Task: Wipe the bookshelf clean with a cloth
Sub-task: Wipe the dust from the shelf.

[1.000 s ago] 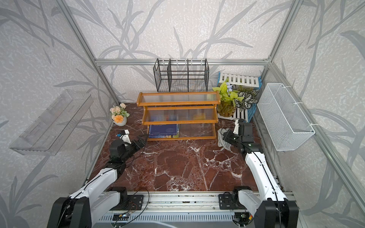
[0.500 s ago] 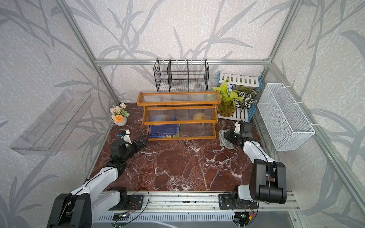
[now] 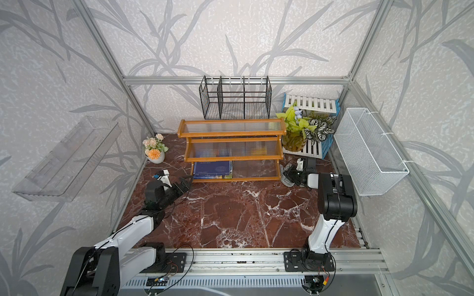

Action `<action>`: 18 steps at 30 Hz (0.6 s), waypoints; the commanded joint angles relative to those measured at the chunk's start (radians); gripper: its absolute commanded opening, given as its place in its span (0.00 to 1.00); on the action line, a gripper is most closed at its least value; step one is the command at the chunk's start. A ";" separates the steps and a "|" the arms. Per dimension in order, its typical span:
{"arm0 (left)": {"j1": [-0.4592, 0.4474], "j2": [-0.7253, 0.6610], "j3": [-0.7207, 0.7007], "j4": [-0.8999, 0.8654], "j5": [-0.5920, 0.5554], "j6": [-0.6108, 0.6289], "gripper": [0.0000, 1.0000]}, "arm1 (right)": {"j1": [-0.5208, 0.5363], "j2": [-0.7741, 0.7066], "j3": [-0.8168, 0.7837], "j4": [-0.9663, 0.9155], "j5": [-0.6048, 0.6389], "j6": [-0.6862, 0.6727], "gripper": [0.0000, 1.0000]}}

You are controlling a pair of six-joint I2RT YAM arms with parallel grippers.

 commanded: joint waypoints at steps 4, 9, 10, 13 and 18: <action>-0.003 0.021 0.036 0.013 -0.031 0.002 1.00 | 0.078 0.086 0.022 0.079 0.003 0.093 0.00; -0.002 0.019 0.043 0.019 -0.046 -0.001 1.00 | 0.133 0.091 -0.003 0.131 0.008 0.154 0.00; -0.001 0.018 0.044 0.017 -0.048 -0.001 1.00 | 0.140 0.088 -0.012 0.143 0.007 0.164 0.00; 0.001 0.018 0.048 0.009 -0.052 0.003 1.00 | 0.141 0.079 -0.039 0.193 0.011 0.195 0.00; 0.004 0.019 0.051 0.007 -0.053 0.002 1.00 | 0.128 0.071 -0.004 0.212 0.018 0.204 0.00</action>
